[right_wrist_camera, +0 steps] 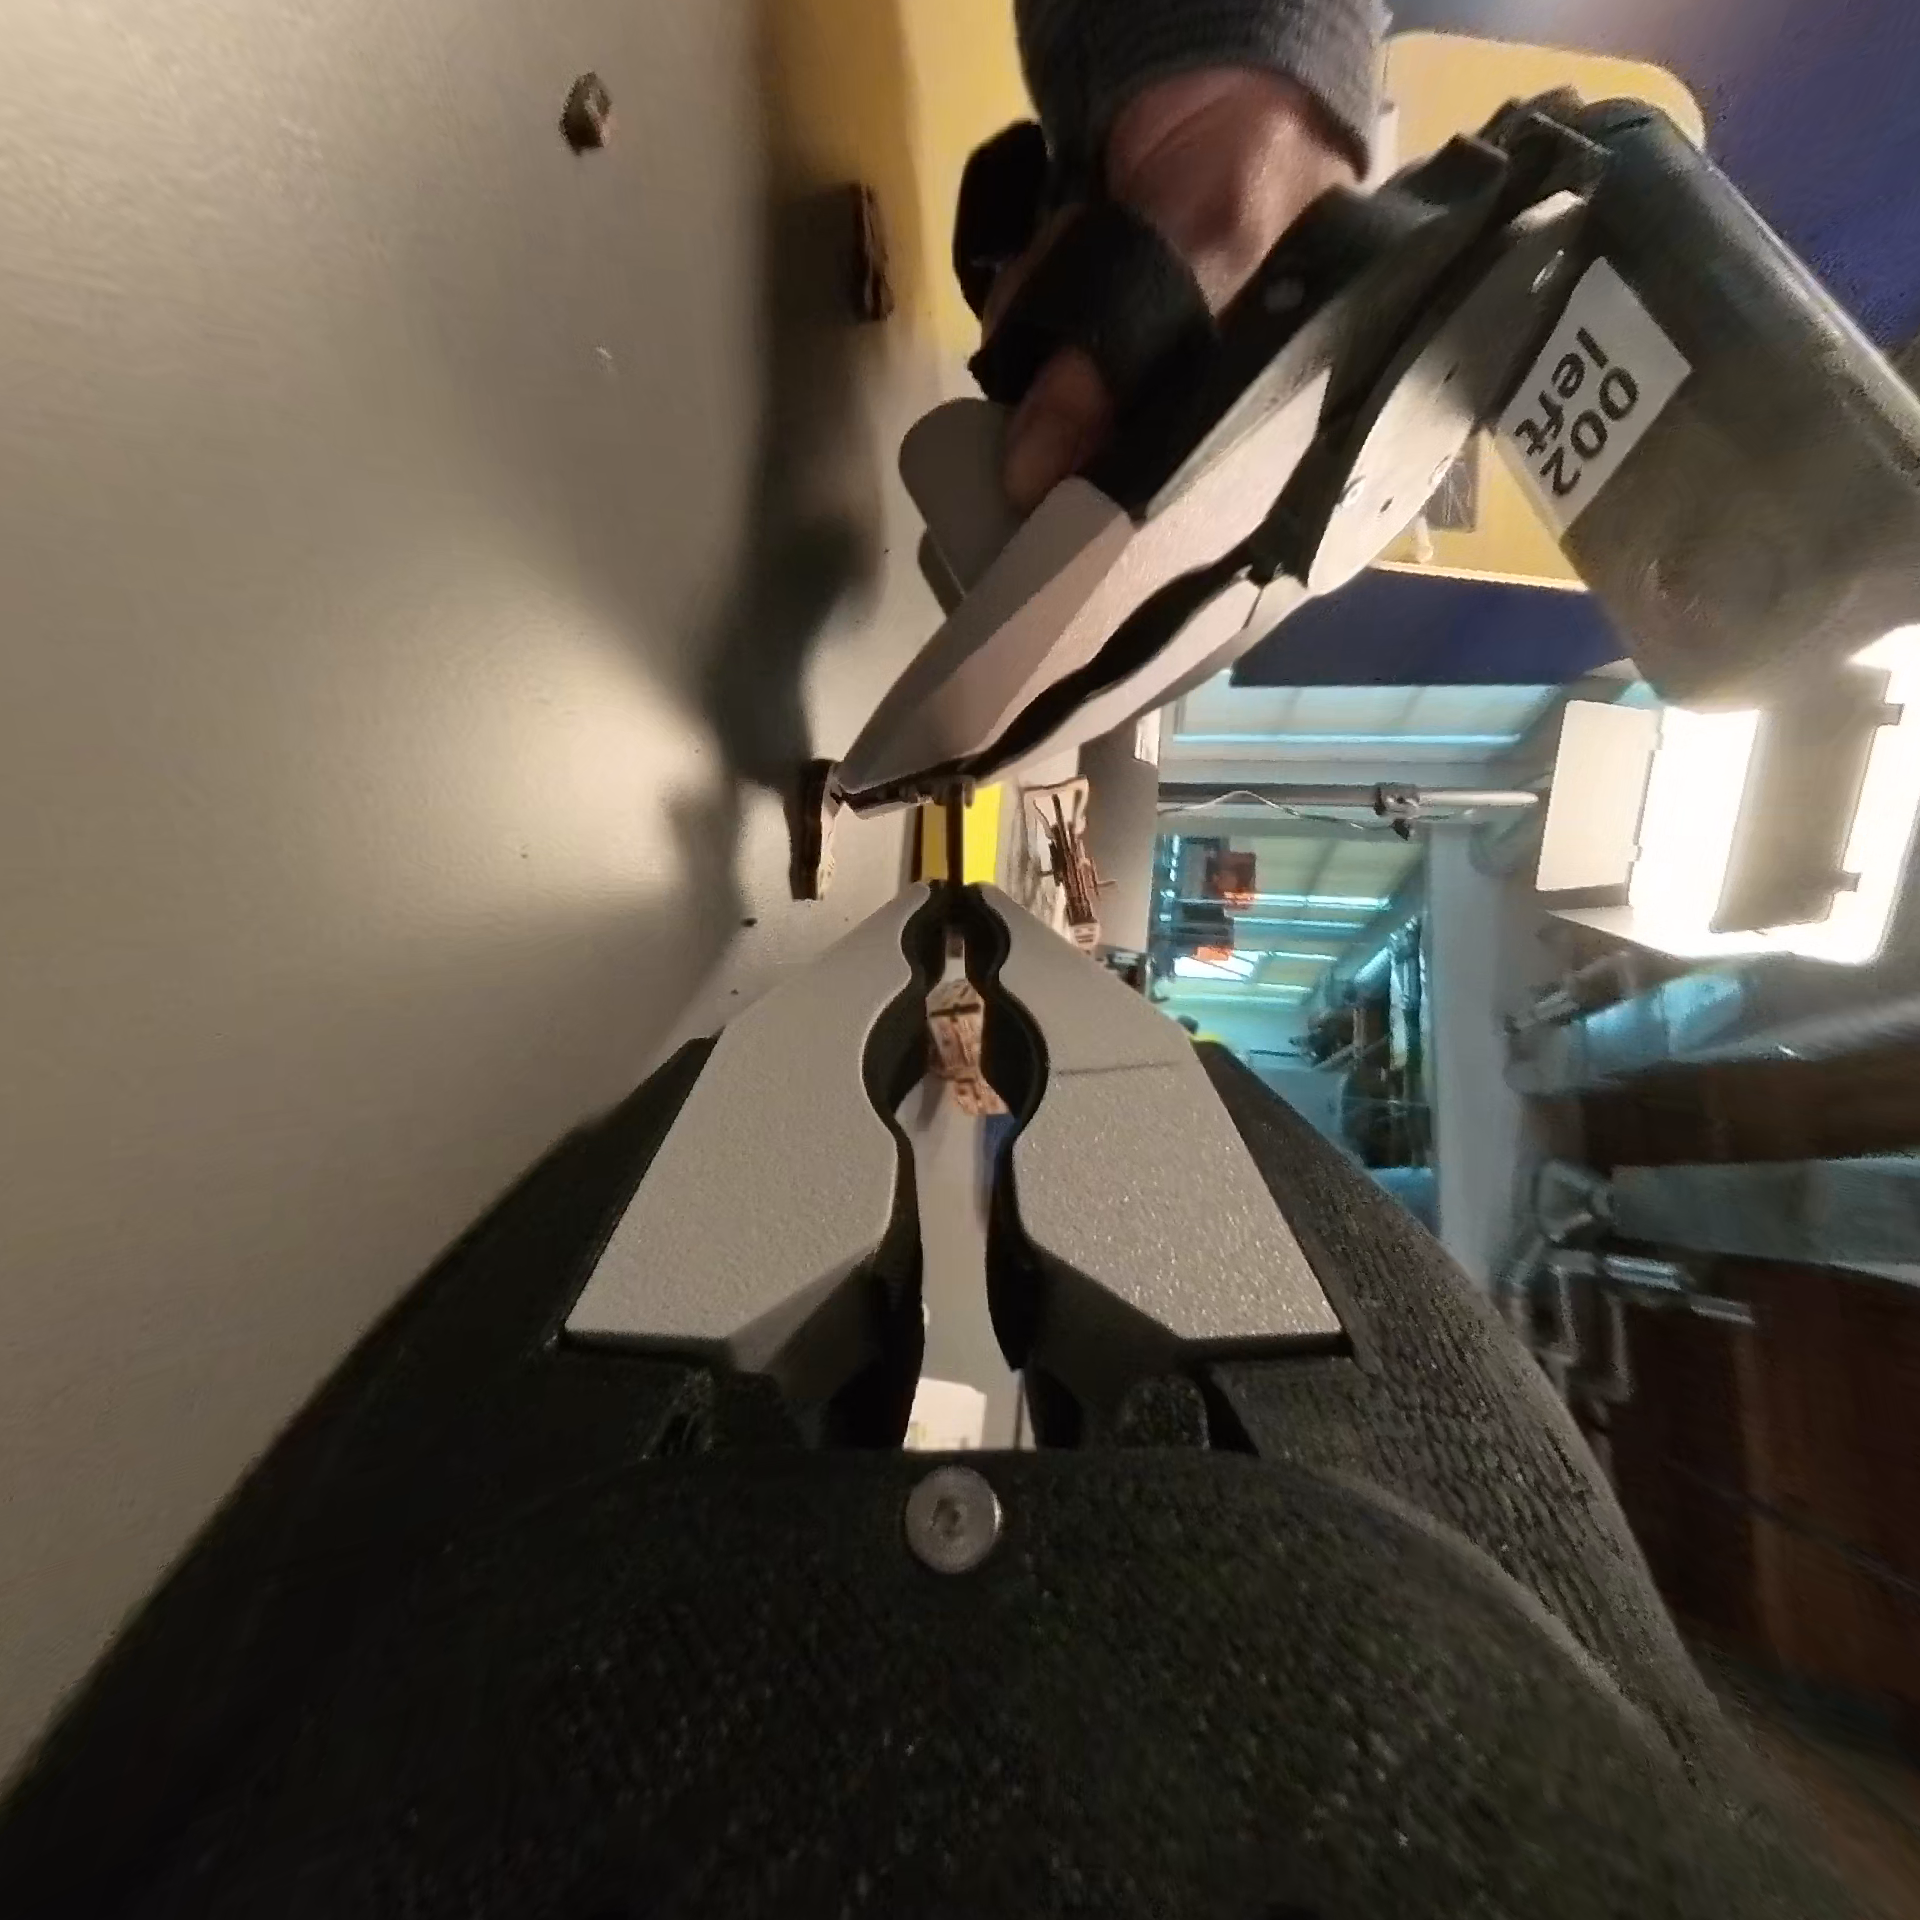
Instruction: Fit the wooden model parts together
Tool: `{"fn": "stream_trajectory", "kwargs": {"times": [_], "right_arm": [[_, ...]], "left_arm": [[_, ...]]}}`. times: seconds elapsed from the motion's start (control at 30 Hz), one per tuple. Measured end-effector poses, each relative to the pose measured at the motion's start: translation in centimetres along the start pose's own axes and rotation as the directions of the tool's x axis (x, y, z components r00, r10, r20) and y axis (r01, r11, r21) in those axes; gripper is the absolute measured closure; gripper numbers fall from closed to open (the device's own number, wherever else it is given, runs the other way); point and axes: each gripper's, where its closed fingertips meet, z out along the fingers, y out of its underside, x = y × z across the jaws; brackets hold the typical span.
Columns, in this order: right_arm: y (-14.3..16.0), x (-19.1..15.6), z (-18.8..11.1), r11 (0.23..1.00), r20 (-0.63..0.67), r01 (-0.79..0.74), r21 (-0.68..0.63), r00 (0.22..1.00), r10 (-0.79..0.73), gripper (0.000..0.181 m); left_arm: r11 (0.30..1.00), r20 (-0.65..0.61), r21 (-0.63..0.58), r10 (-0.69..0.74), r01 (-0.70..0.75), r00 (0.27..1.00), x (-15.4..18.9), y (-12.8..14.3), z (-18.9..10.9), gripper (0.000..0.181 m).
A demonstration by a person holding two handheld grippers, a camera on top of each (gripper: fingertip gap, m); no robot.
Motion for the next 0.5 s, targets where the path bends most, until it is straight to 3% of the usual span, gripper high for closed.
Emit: {"fn": "stream_trajectory", "kwargs": {"times": [0.5], "right_arm": [[-0.12,-0.1,0.19,0.999,-0.026,-0.002,0.035,1.0,0.003,0.181]], "left_arm": [[1.0,-0.052,-0.007,0.014,-0.014,0.999,0.12,0.04,-0.03,0.18]]}}
